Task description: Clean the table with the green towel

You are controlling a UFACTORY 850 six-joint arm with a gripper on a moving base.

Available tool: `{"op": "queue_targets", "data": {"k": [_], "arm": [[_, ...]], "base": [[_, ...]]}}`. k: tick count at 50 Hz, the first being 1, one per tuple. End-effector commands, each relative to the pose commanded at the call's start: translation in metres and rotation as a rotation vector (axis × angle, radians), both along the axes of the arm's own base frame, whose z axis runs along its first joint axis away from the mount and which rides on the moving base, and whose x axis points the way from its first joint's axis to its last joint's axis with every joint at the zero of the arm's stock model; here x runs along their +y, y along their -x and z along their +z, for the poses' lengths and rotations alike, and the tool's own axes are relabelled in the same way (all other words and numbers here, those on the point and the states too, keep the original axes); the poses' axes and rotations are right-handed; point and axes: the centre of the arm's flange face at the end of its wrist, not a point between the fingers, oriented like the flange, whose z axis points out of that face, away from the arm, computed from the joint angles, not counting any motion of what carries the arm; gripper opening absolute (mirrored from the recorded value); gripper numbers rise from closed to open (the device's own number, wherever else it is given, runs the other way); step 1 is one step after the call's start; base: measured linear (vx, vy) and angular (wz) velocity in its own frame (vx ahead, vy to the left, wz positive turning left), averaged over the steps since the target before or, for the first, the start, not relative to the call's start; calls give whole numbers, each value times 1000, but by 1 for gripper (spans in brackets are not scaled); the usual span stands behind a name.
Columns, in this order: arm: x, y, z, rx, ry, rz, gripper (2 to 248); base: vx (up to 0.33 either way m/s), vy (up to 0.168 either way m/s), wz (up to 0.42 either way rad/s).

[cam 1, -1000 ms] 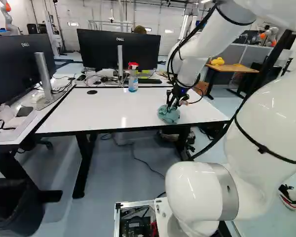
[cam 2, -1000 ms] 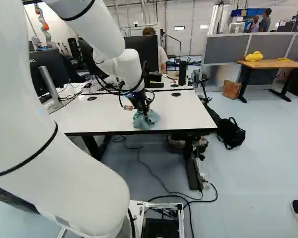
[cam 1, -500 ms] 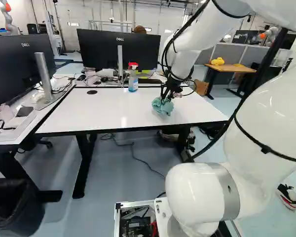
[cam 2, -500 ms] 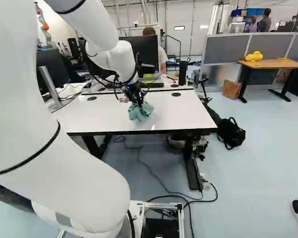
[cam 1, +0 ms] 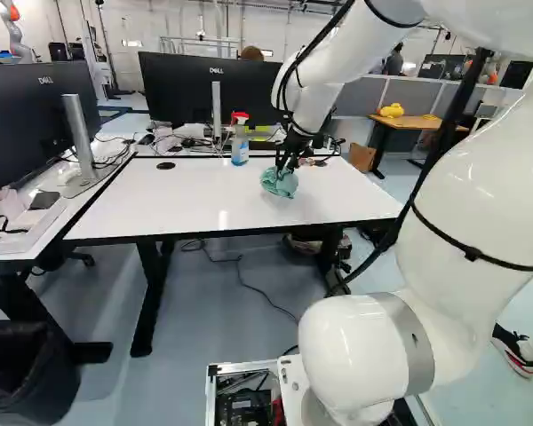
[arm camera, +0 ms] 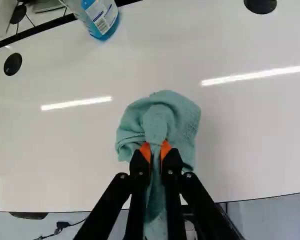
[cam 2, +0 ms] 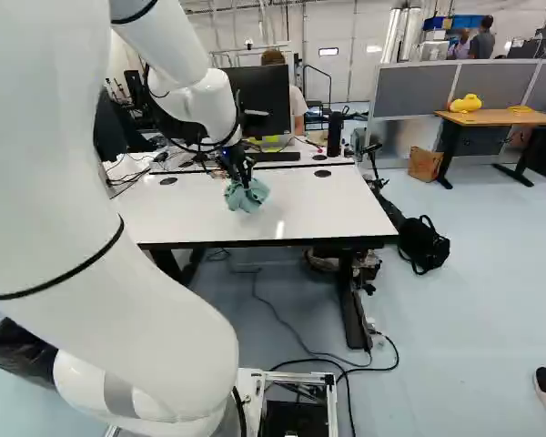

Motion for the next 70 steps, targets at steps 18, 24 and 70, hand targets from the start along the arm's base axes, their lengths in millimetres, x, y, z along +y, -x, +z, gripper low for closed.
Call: {"op": "queue_targets", "data": {"k": [18, 24, 70], "arm": [[32, -11, 0, -1, 0, 65, 42], [42, -15, 0, -1, 0, 86, 42], [78, -26, 0, -4, 0, 153, 231]], "base": [[0, 0, 0], [0, 0, 0], [0, 0, 0]]}}
